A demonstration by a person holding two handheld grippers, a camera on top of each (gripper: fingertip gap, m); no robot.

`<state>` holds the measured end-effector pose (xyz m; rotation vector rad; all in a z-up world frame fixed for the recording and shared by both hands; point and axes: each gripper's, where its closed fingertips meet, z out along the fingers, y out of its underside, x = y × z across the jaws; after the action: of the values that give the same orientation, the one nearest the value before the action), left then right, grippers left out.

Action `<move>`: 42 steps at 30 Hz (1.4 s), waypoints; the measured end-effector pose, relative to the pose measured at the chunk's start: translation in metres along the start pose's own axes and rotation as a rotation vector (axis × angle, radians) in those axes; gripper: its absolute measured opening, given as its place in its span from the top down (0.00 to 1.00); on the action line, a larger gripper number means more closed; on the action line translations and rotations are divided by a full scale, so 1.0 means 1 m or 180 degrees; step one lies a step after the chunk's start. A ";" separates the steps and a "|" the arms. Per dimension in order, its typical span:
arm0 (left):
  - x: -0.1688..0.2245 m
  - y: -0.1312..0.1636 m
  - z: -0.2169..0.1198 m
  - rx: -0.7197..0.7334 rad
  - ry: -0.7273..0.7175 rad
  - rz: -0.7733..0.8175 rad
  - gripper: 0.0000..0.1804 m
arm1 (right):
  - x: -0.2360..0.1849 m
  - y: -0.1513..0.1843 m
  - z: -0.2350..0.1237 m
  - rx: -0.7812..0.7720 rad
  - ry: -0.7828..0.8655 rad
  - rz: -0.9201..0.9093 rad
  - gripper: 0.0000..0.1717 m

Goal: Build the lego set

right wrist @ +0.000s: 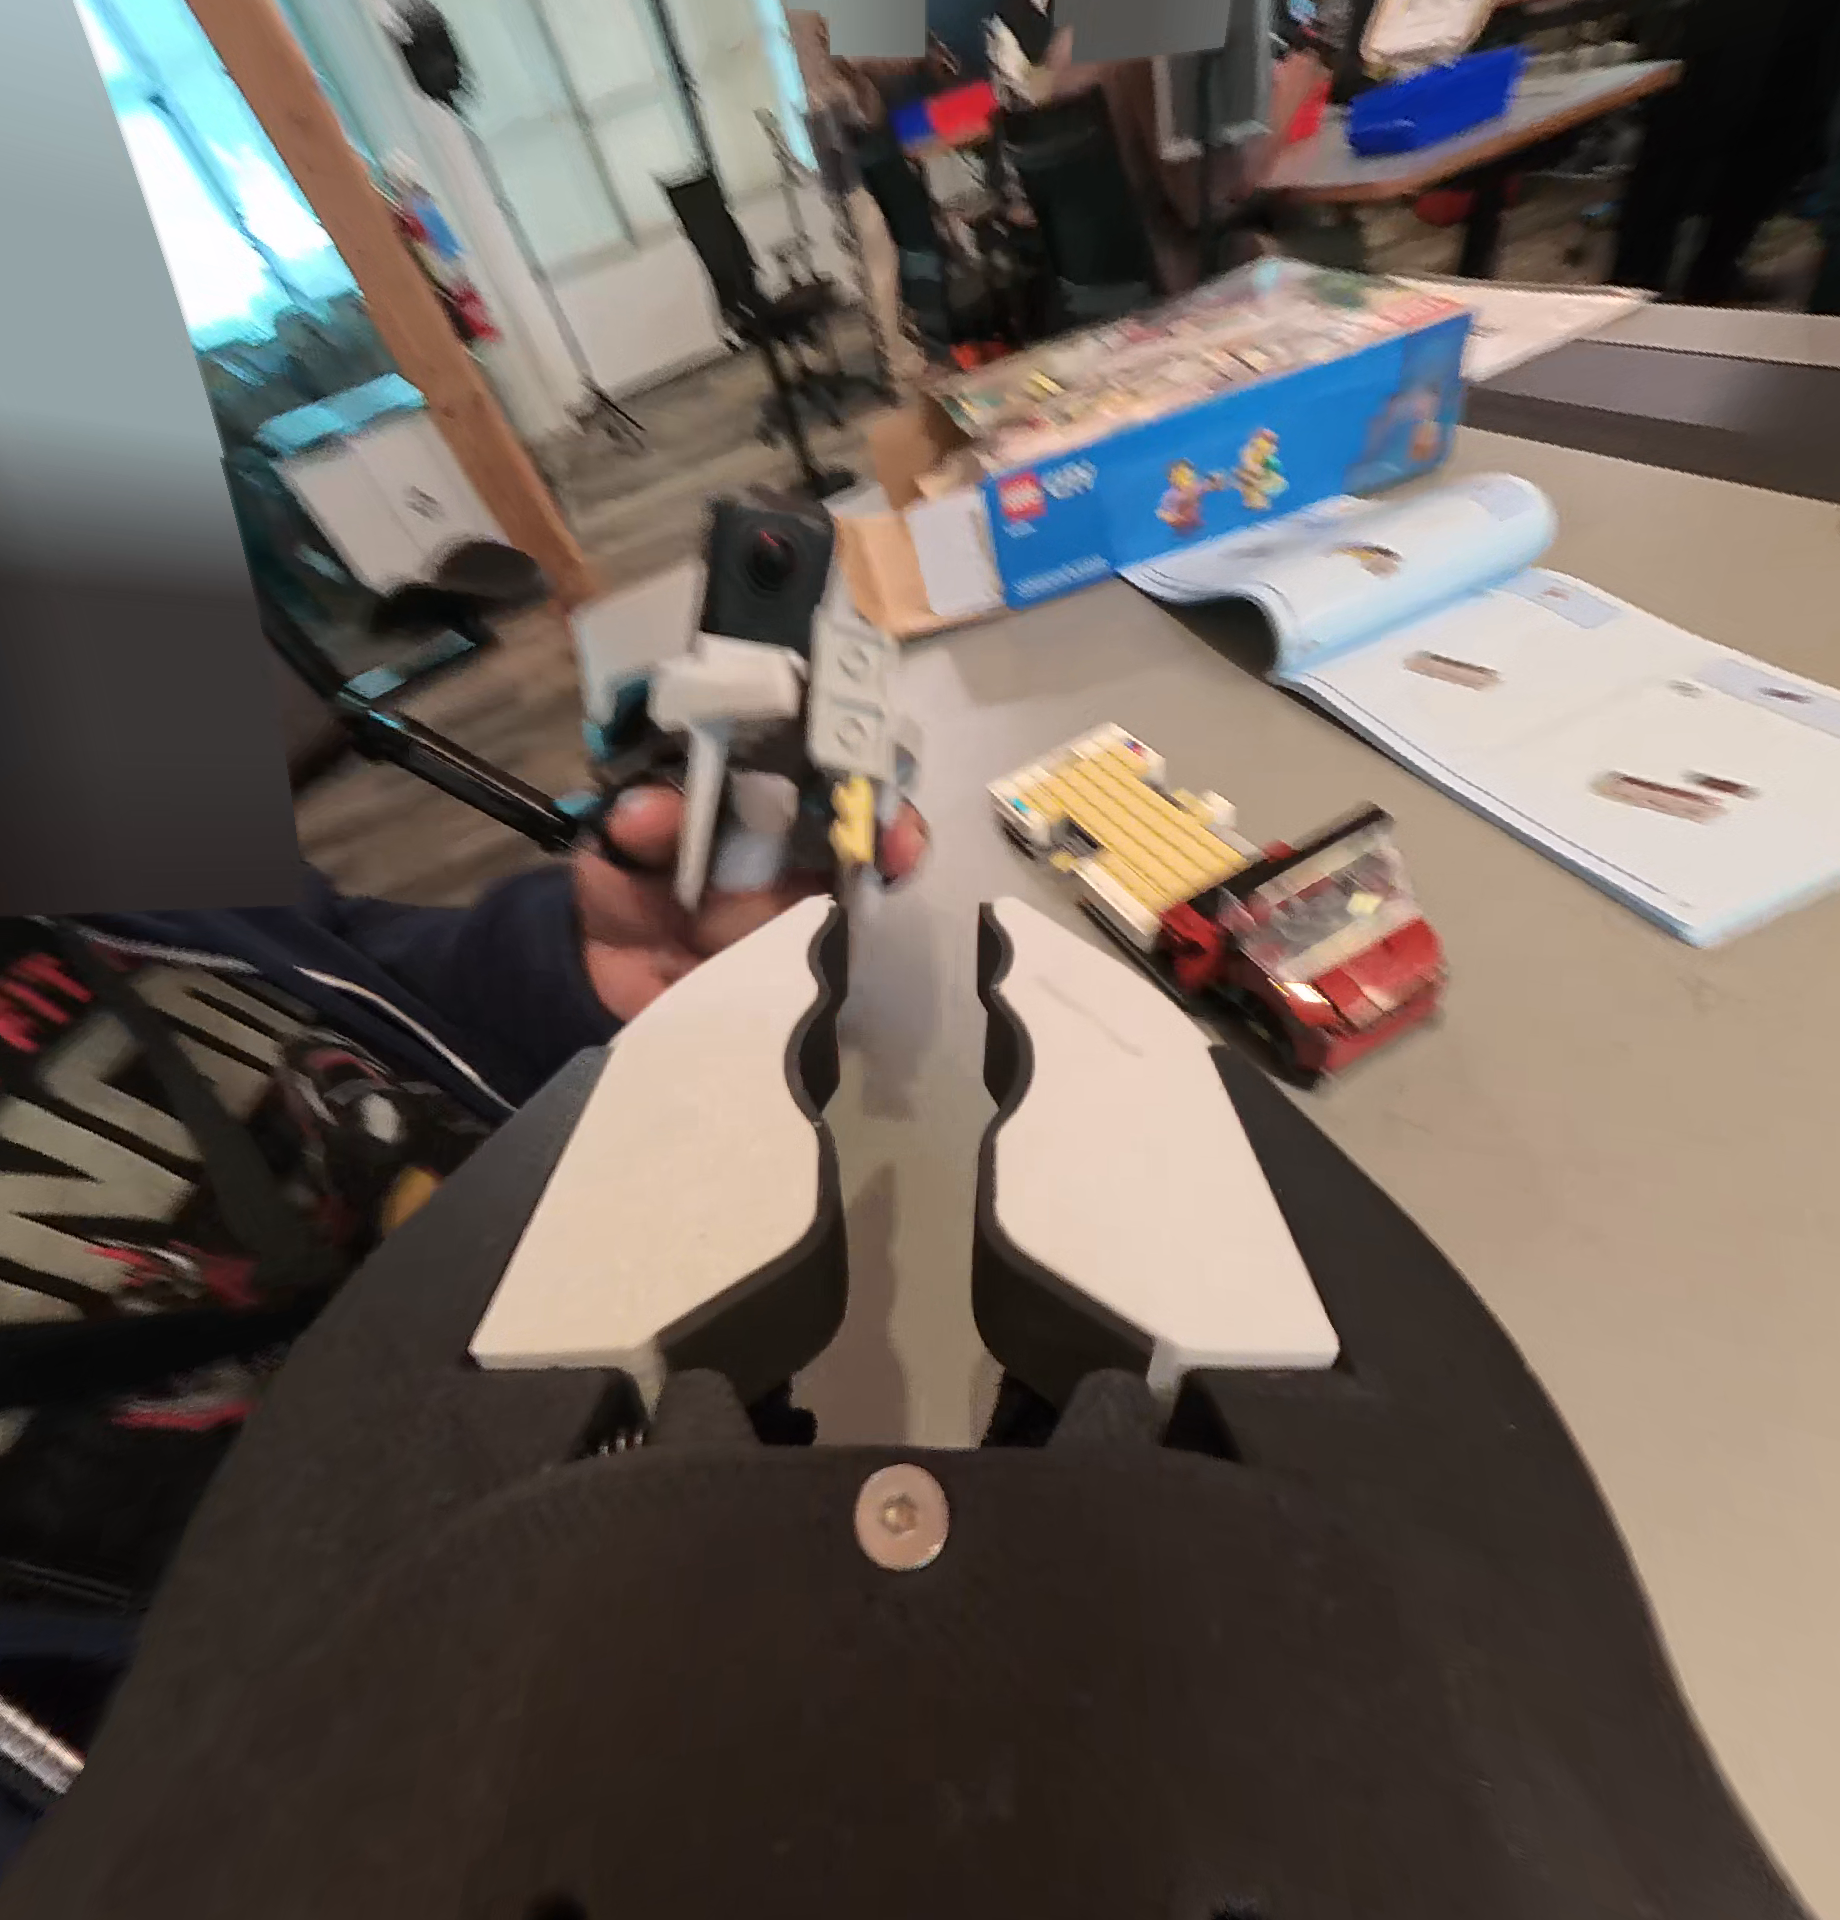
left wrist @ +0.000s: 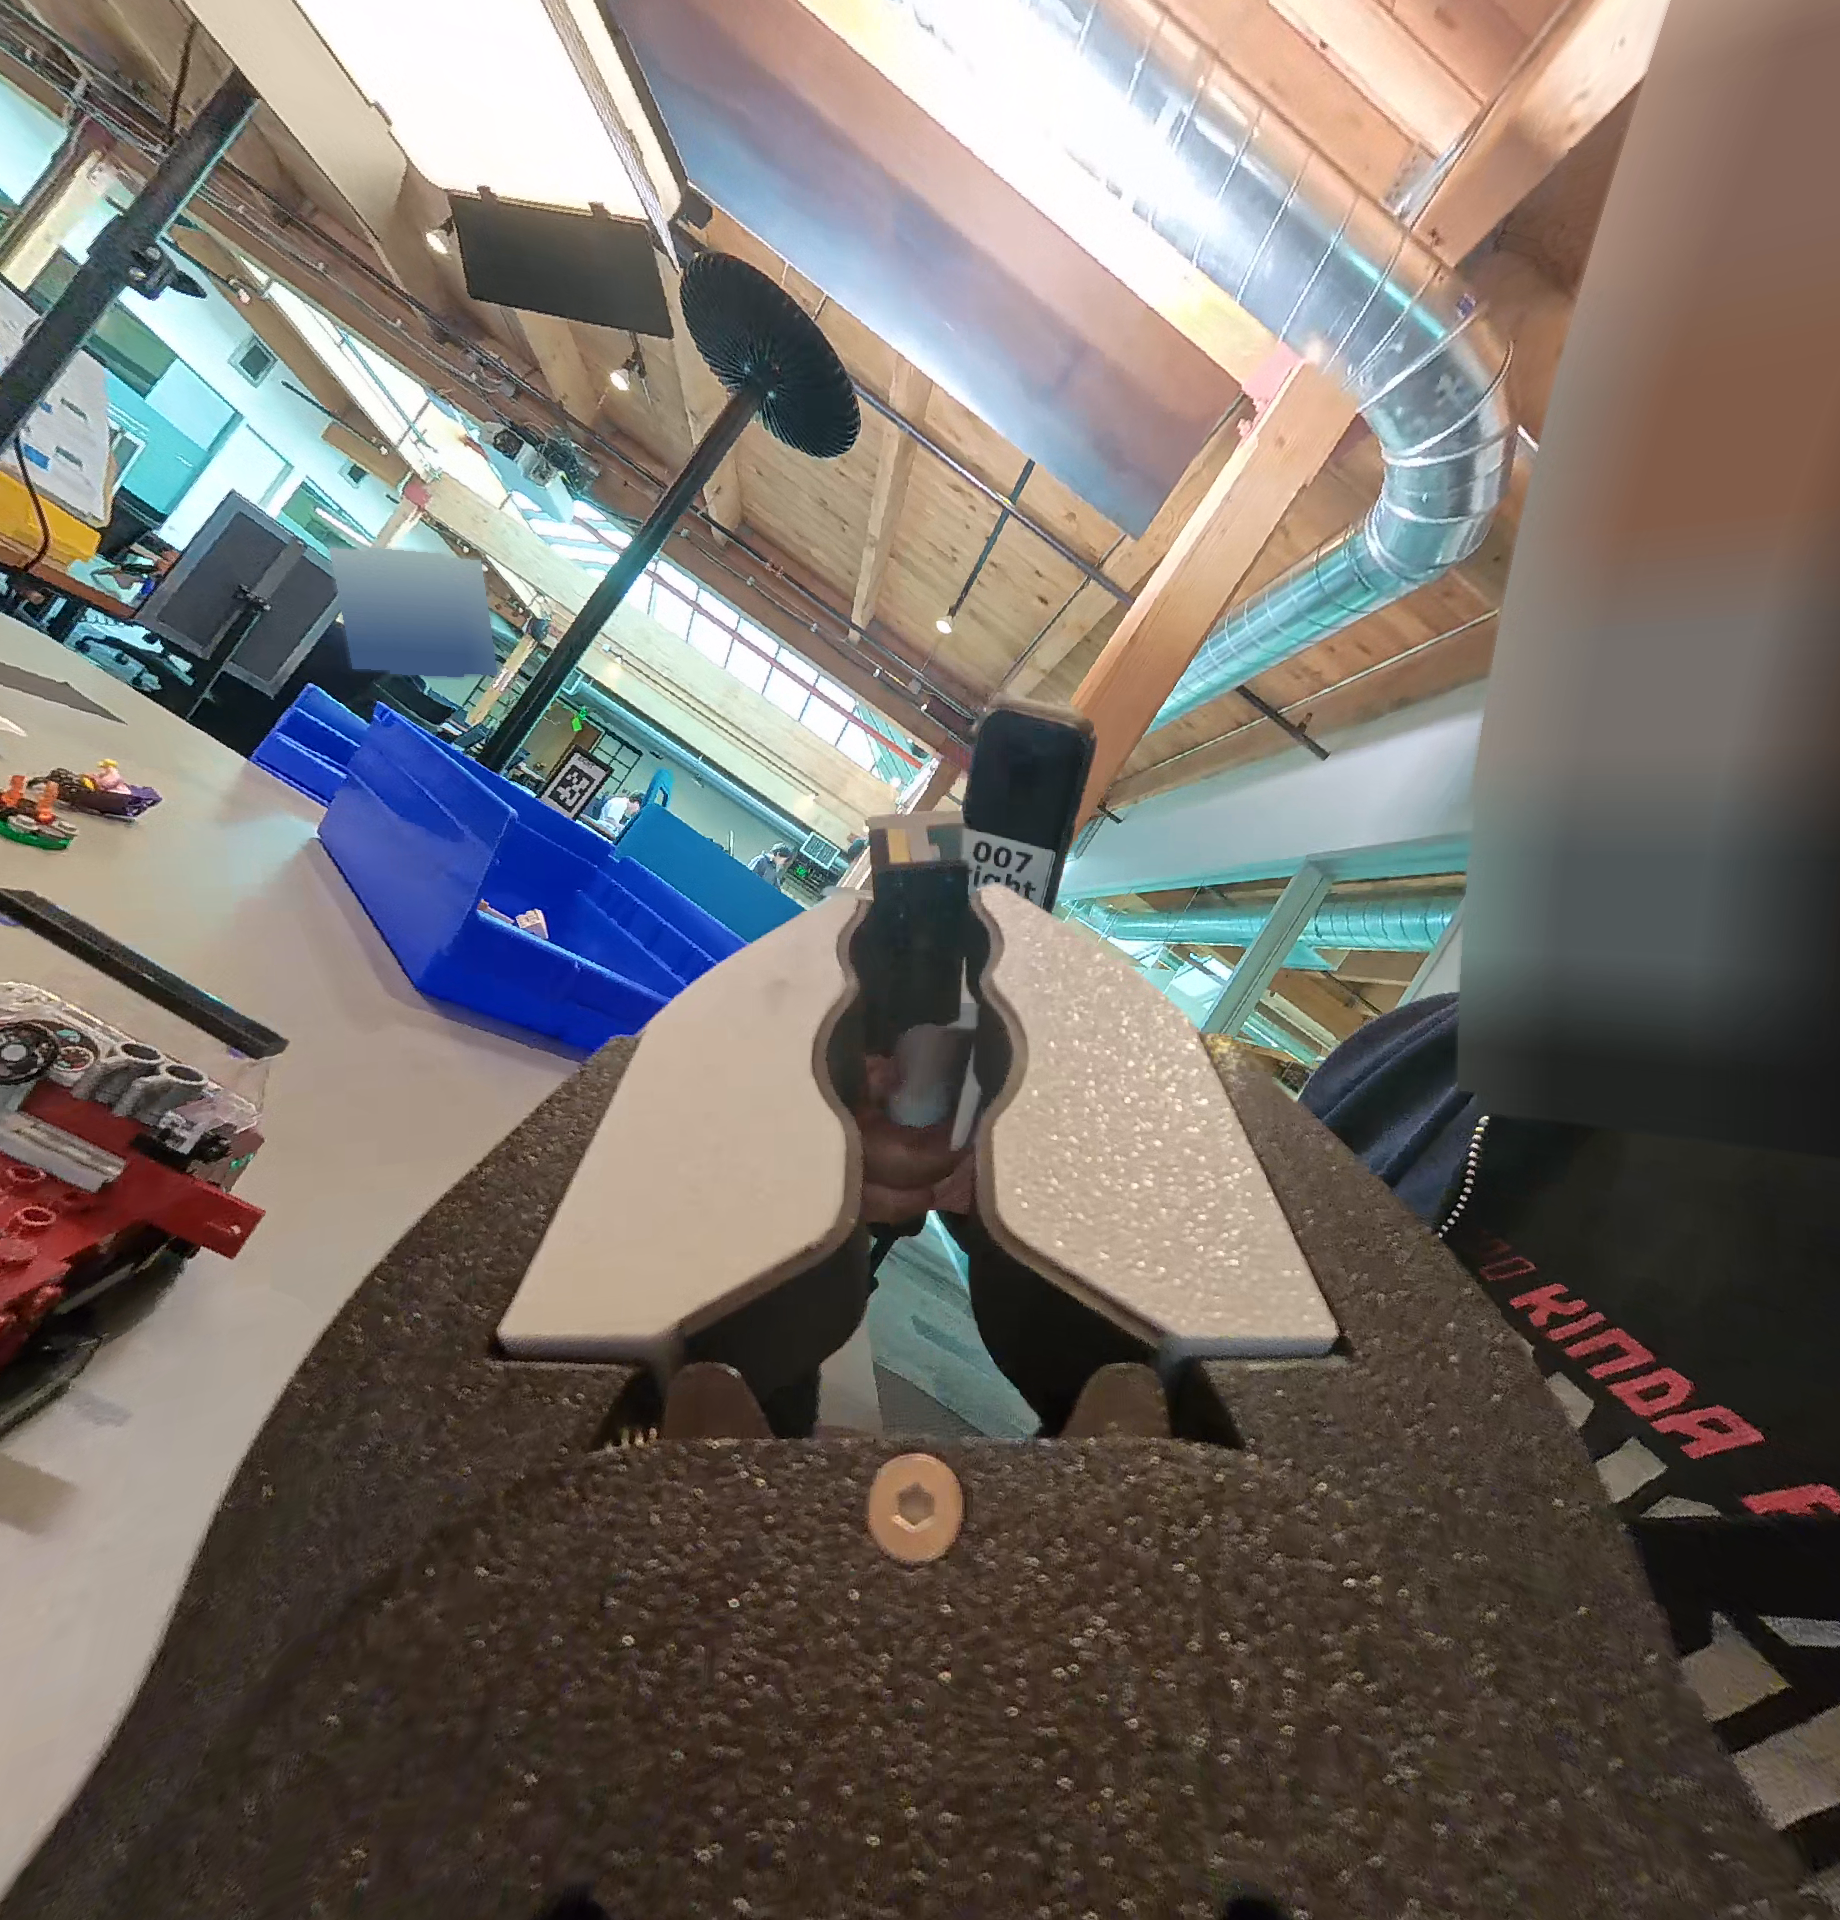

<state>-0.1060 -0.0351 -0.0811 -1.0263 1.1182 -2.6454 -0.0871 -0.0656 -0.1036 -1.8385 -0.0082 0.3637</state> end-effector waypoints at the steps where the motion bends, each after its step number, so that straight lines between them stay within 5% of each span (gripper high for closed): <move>1: 0.000 0.000 -0.001 0.0009 -0.0006 -0.0003 0.91 | 0.005 0.005 -0.004 -0.0078 0.0118 -0.0044 0.86; 9: 0.003 0.000 -0.005 0.0026 0.0011 -0.0036 0.91 | 0.067 0.065 -0.089 -0.0690 0.1313 0.0014 0.89; 14: 0.005 0.005 -0.001 -0.0021 0.0059 -0.0098 0.91 | 0.070 0.102 -0.119 -0.0894 0.1494 0.0277 0.87; 18: 0.008 0.011 0.004 0.0001 0.0141 -0.0251 0.91 | 0.051 0.093 -0.095 -0.0669 0.1230 0.0067 0.86; 26: 0.015 0.017 0.010 0.0118 0.0261 -0.0343 0.91 | -0.021 0.015 -0.014 0.0231 0.0122 -0.0080 0.79; 42: 0.020 0.023 0.013 -0.0001 0.0240 -0.0150 0.91 | -0.035 -0.002 0.011 0.0307 -0.0364 0.0603 0.90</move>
<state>-0.1172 -0.0659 -0.0793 -0.9724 1.1223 -2.7424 -0.1225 -0.0614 -0.0957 -1.7254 0.1037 0.5919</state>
